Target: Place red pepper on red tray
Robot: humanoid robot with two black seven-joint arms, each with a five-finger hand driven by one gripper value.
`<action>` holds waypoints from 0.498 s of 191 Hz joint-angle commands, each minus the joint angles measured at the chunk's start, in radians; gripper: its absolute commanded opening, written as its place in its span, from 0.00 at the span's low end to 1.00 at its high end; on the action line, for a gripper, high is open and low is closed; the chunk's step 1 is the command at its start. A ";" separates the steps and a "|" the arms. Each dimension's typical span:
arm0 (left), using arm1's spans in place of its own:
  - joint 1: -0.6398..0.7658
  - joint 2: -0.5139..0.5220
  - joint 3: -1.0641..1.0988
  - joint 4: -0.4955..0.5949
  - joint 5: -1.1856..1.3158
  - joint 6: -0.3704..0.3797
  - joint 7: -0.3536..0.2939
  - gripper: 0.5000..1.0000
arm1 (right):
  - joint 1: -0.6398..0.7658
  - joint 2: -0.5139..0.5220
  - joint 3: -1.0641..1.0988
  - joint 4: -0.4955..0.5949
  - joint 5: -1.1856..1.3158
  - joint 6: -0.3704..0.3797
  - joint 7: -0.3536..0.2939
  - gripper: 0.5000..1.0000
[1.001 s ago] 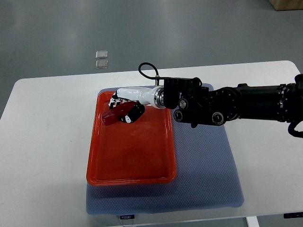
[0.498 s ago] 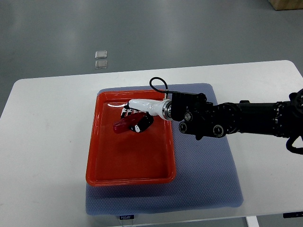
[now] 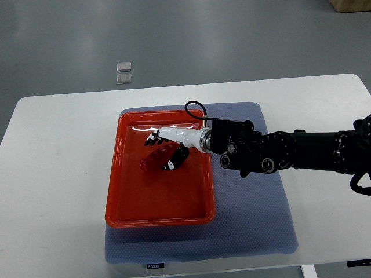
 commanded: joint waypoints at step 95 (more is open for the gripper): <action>0.000 0.000 0.000 0.001 0.000 0.000 0.000 1.00 | -0.375 -0.080 0.866 0.058 0.095 -0.006 0.107 0.72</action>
